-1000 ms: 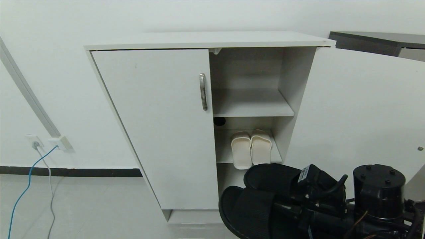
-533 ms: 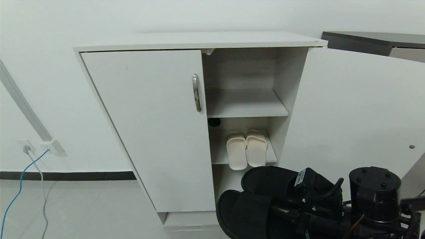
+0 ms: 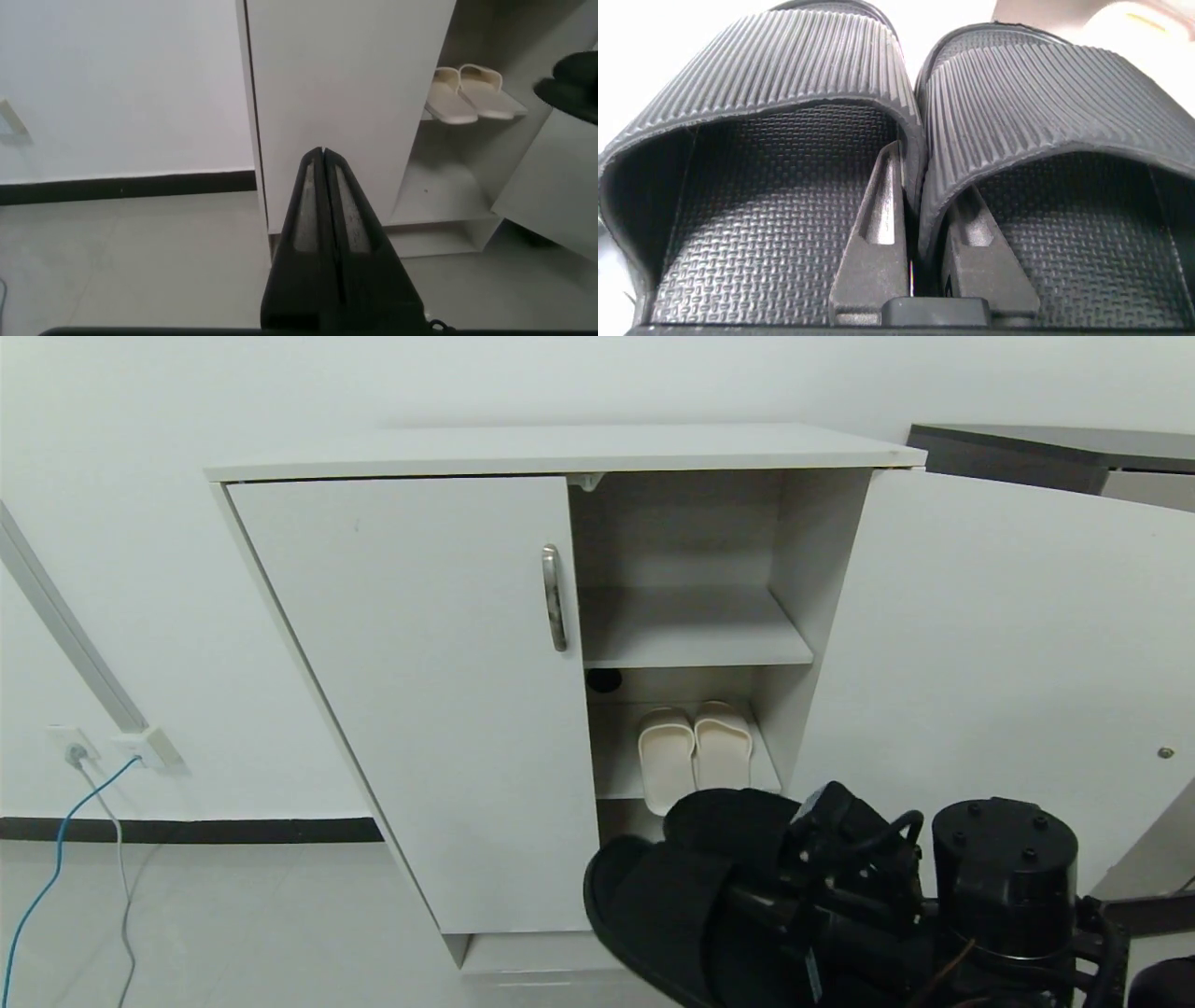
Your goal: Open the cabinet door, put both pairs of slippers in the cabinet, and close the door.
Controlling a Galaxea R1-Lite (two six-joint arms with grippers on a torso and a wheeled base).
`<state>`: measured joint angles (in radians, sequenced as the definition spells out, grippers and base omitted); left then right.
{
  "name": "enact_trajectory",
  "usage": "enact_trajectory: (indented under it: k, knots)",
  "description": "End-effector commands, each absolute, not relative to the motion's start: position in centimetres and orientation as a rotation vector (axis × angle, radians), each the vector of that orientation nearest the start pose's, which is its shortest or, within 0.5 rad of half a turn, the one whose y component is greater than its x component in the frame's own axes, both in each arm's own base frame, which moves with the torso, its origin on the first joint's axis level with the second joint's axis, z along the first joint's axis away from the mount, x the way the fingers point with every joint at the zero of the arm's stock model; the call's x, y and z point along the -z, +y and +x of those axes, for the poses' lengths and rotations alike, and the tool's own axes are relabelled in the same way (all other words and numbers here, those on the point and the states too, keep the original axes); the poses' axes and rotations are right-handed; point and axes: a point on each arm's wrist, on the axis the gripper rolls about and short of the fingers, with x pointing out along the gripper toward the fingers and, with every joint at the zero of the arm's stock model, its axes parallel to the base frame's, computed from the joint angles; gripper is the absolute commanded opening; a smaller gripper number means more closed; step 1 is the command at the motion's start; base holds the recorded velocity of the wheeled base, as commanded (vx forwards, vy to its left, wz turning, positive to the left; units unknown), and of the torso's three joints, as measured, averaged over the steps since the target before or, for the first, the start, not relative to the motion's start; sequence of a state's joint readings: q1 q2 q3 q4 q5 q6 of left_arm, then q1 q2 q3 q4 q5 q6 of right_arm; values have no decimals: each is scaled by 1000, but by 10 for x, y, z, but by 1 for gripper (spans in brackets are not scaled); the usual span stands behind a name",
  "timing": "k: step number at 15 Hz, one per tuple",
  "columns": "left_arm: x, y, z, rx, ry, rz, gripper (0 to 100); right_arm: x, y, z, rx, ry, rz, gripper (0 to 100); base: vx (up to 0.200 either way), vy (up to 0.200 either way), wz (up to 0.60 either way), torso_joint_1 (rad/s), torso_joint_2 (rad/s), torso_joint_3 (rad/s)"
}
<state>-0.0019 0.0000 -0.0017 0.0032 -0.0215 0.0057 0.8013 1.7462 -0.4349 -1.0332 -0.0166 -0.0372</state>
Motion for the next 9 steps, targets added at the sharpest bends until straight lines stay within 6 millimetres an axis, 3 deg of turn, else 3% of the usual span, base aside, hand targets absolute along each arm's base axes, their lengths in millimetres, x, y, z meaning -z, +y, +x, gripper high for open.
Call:
enact_trajectory:
  k: [1, 4, 7, 9]
  knots:
    - [-76, 0, -23, 23, 1, 6, 0, -116, 248, 195, -574, 228, -74, 0, 0, 0, 0, 0, 0, 0]
    - [-76, 0, -23, 23, 1, 8, 0, -127, 274, 214, -377, 236, -70, 0, 0, 0, 0, 0, 0, 0]
    - [-76, 0, -23, 23, 3, 8, 0, -163, 290, 221, -189, 286, -4, 0, 0, 0, 0, 0, 0, 0]
    - [-76, 0, -23, 23, 3, 8, 0, -185, 295, 217, -161, 319, 22, 0, 0, 0, 0, 0, 0, 0]
